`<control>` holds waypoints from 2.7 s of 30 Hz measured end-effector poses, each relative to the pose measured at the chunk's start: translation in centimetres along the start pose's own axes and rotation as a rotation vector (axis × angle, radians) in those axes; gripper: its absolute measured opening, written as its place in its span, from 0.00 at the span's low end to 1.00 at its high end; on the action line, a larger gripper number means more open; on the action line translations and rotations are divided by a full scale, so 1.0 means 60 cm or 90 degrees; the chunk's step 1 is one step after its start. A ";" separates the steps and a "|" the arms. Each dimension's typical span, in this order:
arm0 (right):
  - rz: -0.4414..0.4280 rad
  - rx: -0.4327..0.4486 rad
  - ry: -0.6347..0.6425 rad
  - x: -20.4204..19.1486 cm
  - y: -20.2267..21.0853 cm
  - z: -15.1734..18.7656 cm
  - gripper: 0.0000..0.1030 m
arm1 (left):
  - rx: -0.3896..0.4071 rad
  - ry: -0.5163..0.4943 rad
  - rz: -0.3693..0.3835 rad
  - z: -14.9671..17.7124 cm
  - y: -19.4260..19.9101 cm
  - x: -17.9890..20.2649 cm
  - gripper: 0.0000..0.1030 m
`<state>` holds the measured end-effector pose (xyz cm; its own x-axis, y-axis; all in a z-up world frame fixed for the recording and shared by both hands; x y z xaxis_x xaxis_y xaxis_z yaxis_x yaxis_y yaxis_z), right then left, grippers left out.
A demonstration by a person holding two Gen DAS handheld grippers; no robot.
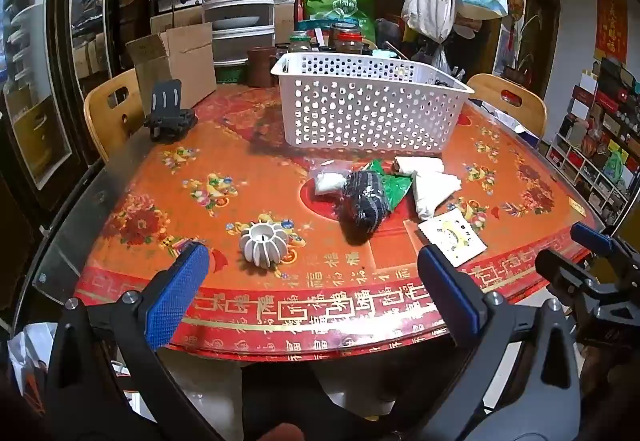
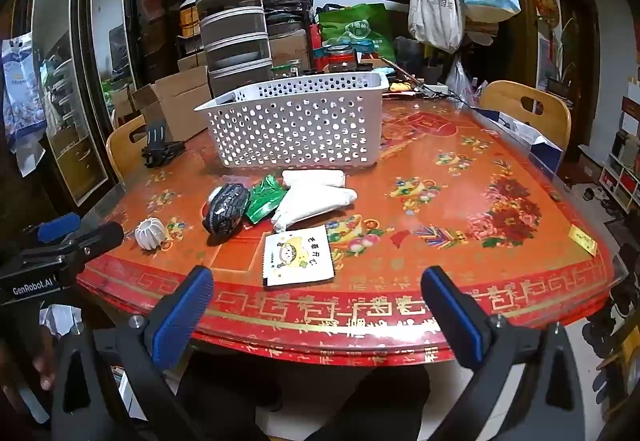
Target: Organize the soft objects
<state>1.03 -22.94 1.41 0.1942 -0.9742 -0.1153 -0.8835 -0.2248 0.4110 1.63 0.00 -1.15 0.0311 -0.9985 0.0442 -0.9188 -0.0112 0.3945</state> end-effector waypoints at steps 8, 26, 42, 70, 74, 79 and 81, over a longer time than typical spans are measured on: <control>0.002 0.010 0.002 -0.001 0.002 -0.003 1.00 | 0.004 0.006 0.002 -0.012 0.009 0.000 1.00; -0.005 0.009 0.002 0.001 0.006 -0.001 1.00 | 0.001 0.000 0.009 -0.015 0.013 0.003 1.00; -0.005 0.008 0.002 0.000 0.003 -0.003 1.00 | 0.001 0.000 0.010 -0.016 0.015 0.004 1.00; -0.006 0.007 0.002 -0.001 0.003 -0.002 1.00 | 0.000 0.002 0.016 -0.016 0.018 0.007 1.00; -0.007 0.005 0.003 -0.002 0.001 0.001 1.00 | 0.000 0.003 0.016 -0.016 0.018 0.008 1.00; -0.007 0.005 0.003 -0.003 0.001 0.002 1.00 | -0.001 0.004 0.019 -0.015 0.018 0.009 1.00; -0.007 0.004 0.003 -0.003 0.001 0.001 1.00 | -0.002 0.004 0.020 -0.014 0.016 0.010 1.00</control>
<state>0.93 -22.79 1.37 0.2052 -0.9718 -0.1158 -0.8843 -0.2348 0.4035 1.08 -0.58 0.01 0.0049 -0.9981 0.0620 -0.9184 0.0200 0.3952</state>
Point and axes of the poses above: each gripper's, at about its wrist camera, not at the fingertips, and y roughly against the way its jaws point, x to its right, z to its underside, the point moved 2 cm from there along -y, roughly the way its jaws point, and after that the axes turned 12 degrees about x, right-handed, at the moved point
